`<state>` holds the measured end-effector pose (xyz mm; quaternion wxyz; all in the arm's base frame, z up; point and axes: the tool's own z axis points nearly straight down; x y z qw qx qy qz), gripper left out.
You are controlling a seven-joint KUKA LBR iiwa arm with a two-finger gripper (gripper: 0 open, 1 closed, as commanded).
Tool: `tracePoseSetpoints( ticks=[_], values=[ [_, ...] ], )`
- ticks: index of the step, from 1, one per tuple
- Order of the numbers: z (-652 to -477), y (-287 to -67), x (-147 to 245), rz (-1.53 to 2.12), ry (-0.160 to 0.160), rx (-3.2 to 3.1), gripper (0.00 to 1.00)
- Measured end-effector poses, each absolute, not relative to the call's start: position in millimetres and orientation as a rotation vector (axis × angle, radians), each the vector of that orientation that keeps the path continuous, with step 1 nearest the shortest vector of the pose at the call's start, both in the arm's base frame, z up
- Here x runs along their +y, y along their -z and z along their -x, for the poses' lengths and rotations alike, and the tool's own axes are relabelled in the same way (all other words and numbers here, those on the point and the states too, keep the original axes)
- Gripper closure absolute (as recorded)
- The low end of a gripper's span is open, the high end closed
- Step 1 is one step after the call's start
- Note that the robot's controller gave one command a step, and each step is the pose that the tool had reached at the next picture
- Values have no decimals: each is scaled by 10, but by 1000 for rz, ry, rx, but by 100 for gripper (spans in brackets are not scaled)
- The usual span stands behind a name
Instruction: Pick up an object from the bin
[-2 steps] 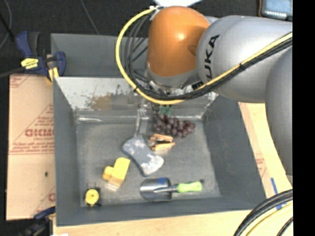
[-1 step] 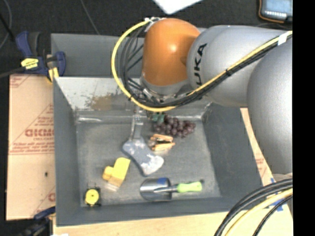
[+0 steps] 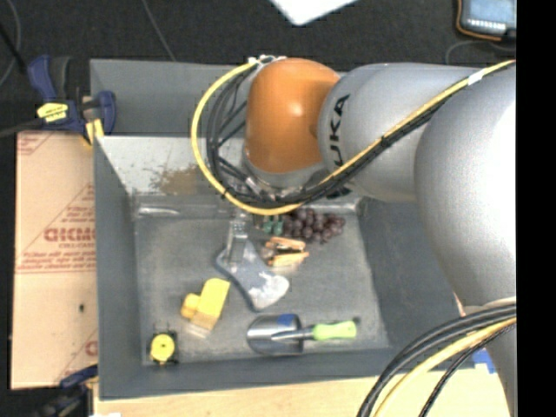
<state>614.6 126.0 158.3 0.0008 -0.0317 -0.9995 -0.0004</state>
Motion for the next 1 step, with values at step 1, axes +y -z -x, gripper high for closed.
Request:
tracePoseSetpoints(
  ticks=[1],
  values=[
    [-6130,-1270,1133,24,4,-3156,0]
  ],
)
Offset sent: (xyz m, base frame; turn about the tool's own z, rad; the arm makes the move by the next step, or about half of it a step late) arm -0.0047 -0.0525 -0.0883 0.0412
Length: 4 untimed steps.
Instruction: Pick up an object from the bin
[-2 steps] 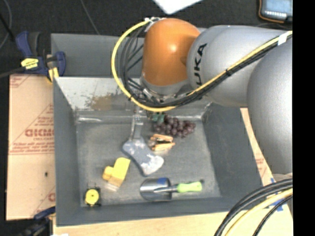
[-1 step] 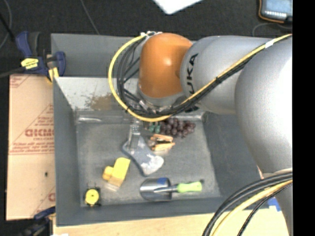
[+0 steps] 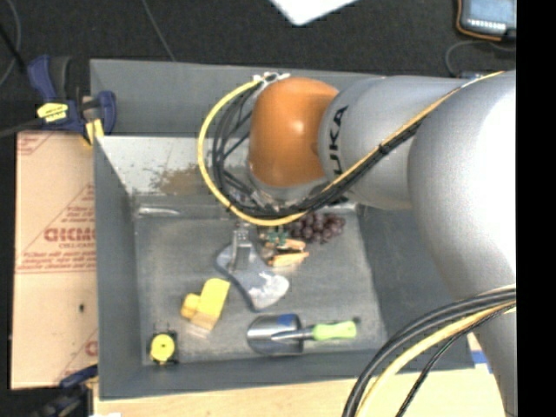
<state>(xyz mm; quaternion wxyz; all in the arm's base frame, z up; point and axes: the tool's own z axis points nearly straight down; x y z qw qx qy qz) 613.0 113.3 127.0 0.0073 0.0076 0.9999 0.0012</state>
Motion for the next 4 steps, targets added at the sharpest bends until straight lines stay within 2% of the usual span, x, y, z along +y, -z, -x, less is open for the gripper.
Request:
tracePoseSetpoints(
  ticks=[1,2,3,4],
  values=[
    [-6117,-819,816,-139,-4,3133,0],
    [-5988,-725,594,113,-5,3125,100],
    [-5988,-724,593,112,-6,3125,100],
    [-6034,-2606,647,-7,-9,3114,100]
  ],
)
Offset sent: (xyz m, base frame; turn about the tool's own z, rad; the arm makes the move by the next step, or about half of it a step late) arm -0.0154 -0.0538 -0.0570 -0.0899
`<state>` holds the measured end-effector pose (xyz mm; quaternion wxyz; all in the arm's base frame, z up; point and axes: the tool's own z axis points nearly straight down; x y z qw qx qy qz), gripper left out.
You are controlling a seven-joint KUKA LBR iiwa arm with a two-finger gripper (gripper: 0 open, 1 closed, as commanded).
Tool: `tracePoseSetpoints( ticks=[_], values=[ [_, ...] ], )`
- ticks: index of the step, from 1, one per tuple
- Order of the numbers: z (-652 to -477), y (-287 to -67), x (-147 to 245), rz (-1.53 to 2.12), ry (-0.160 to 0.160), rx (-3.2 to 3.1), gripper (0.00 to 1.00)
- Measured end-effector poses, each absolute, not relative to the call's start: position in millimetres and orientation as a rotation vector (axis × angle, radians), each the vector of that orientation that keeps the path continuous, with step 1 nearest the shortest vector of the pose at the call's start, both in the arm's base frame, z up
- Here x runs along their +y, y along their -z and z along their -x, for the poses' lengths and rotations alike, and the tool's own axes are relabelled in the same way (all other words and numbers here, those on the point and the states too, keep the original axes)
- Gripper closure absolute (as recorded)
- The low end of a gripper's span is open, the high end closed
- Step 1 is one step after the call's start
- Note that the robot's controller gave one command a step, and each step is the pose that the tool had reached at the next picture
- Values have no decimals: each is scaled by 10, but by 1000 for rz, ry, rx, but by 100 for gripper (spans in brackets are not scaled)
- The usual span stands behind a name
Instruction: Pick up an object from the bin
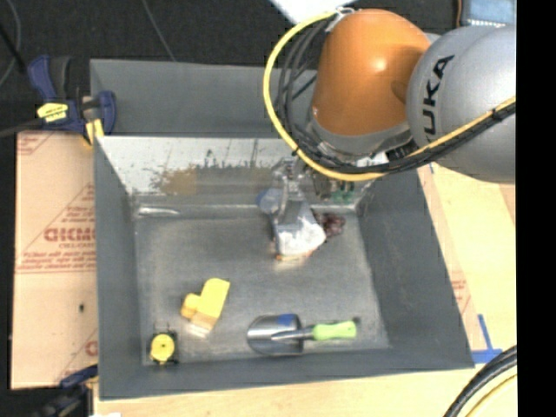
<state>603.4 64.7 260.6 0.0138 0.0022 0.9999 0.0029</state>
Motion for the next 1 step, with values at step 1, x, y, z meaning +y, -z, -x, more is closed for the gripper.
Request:
tracePoseSetpoints(
  ticks=[1],
  values=[
    [-6034,-2587,646,-7,-9,3116,100]
  ],
)
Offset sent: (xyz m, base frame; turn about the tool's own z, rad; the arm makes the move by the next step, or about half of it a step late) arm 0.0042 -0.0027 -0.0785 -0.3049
